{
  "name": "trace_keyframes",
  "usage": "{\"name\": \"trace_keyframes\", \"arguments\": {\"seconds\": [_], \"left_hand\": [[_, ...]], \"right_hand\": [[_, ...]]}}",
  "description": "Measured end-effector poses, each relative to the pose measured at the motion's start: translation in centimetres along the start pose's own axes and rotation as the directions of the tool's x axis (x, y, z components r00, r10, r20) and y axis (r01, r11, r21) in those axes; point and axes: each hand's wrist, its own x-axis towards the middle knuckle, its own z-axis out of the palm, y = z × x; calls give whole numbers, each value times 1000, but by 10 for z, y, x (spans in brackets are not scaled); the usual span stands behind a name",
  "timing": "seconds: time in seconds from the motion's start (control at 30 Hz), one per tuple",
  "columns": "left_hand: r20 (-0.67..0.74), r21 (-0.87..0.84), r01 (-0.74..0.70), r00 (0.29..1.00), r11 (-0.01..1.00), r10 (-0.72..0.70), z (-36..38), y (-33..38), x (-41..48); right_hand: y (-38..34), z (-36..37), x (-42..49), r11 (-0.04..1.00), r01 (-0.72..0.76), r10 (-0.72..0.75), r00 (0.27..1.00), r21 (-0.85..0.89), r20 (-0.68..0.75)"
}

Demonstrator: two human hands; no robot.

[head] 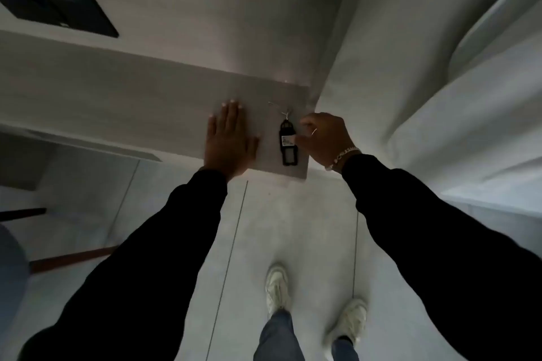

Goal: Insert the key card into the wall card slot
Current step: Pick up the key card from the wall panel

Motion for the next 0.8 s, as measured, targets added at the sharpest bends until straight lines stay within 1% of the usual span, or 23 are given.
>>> {"name": "trace_keyframes", "arguments": {"seconds": [0.03,0.1,0.13,0.23,0.37,0.4,0.47,0.57,0.63,0.73,0.8], "left_hand": [[2,38,26,1000,999,-27,3,0,3],[3,49,82,997,995,-82,4,1,8],[3,47,87,996,995,-87,5,2,8],[2,47,79,997,996,-79,8,0,12],[-1,64,75,997,995,-75,10,-3,15],[-7,63,71,997,995,-71,10,-3,15],[6,56,72,997,996,-72,9,-1,15],[36,51,73,997,996,-75,6,-1,12],[69,29,65,995,998,-66,1,-1,12],[105,-92,62,993,994,-52,-8,7,11],[89,-187,41,996,981,-25,-16,24,5]], "right_hand": [[0,5,6,1000,-16,17,1000,-17,16],[-5,10,14,996,-74,75,997,-46,22],[-9,14,15,992,-118,119,992,-45,30],[-5,26,20,980,-195,194,980,29,35],[-5,32,29,970,-242,242,970,6,18],[-5,31,30,965,-260,259,965,33,26],[-4,26,25,927,-329,320,944,180,76],[0,15,11,822,-437,394,899,364,191],[4,-1,1,744,-475,414,880,470,234],[8,-28,-13,686,-488,406,872,539,272],[10,-49,-27,649,-489,397,871,583,290]]}}
